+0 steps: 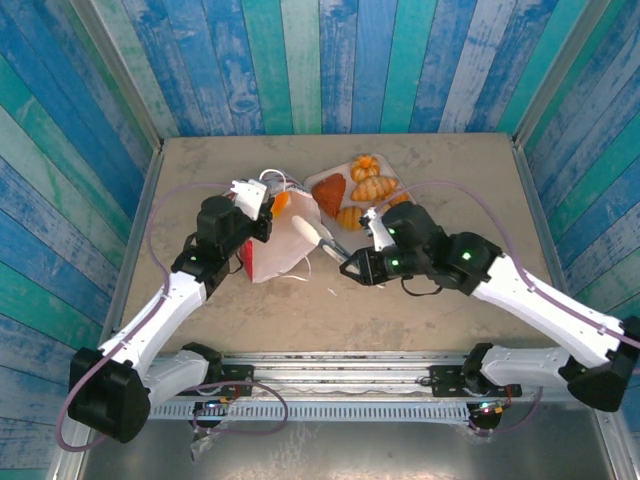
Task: Take the fake bread out of the paper bag
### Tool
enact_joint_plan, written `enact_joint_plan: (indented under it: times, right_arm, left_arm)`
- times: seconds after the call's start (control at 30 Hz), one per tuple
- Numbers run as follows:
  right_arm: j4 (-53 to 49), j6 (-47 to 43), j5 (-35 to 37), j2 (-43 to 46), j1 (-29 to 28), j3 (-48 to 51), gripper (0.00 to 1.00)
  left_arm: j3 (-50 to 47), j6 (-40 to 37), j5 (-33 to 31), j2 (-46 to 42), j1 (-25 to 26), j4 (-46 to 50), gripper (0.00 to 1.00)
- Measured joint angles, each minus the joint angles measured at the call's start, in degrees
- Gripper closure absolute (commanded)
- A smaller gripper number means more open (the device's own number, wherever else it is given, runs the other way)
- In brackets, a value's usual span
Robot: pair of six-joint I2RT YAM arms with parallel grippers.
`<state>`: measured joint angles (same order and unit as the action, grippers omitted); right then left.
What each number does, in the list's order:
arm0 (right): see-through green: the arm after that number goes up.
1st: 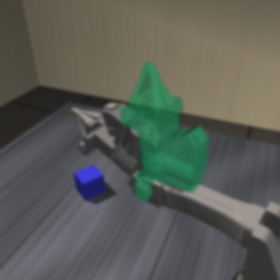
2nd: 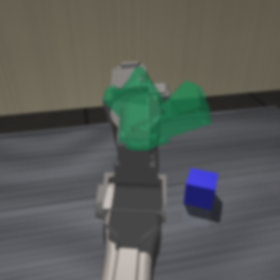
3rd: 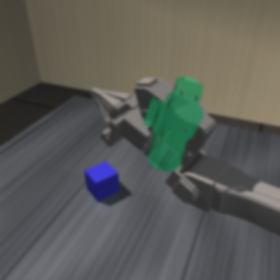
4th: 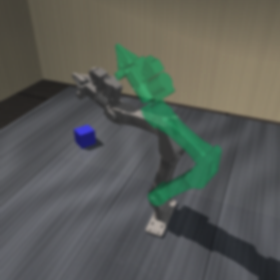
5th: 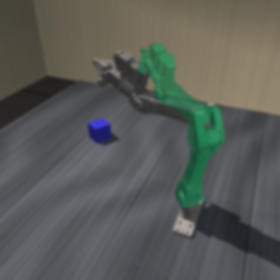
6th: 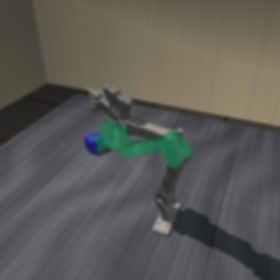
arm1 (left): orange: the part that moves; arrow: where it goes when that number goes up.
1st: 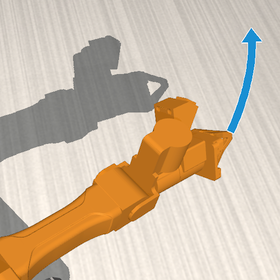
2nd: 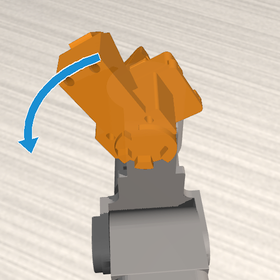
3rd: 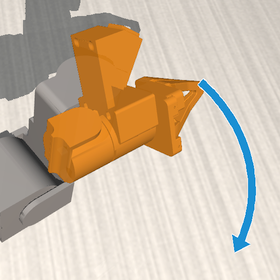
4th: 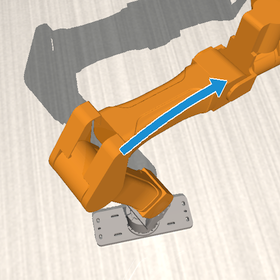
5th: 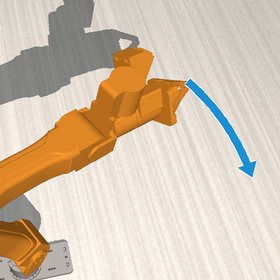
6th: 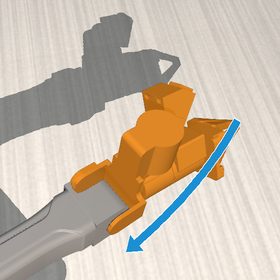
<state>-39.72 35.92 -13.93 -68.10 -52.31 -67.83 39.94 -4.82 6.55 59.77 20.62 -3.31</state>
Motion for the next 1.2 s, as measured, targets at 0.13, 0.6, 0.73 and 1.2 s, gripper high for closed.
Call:
enact_joint_plan:
  times: [0.13,0.6,0.73,1.2]
  right_arm:
    - [-1.9,-1.5,-0.1,-7.0,-0.1,-3.7,0.63]
    - [-4.9,-6.2,-2.1,-32.7,-0.2,-26.8,0.64]
    - [-4.7,-5.9,-1.8,-36.9,-0.7,-27.9,0.65]
    - [3.2,-2.1,-1.4,-43.1,-1.9,-26.2,0.64]
  left_arm:
    - [0.4,0.3,0.0,0.0,0.0,0.5,0.91]
    - [1.7,0.6,-1.6,-0.1,1.4,2.3,0.91]
    - [2.1,0.7,-1.6,-0.1,1.7,2.3,0.91]
    - [3.2,1.9,-1.2,0.0,2.0,2.3,0.91]
